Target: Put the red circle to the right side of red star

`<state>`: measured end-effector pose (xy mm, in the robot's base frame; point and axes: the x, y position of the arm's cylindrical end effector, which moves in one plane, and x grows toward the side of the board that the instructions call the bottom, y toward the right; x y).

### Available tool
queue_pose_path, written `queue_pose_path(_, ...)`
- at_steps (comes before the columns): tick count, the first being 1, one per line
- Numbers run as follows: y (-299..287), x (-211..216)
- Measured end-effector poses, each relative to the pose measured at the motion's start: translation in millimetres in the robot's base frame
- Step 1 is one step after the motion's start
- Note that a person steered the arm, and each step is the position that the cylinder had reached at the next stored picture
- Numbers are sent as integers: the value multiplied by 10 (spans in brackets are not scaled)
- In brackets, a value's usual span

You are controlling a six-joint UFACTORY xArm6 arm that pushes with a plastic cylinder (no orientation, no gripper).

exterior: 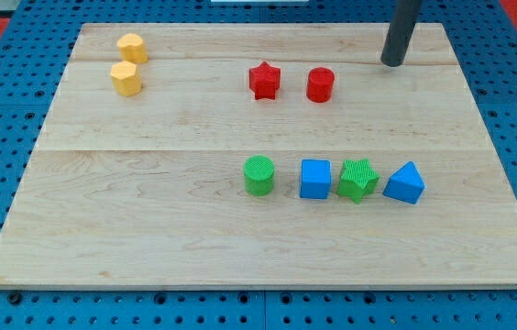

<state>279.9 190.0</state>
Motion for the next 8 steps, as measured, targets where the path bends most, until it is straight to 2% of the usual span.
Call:
queue_pose_path(2, -518, 147)
queue_pose_path(3, -237, 505)
queue_pose_path(4, -450, 664)
queue_pose_path(5, -825, 212)
queue_pose_path(6, -1137, 59)
queue_pose_path(7, -605, 110)
queue_pose_path(8, -671, 407)
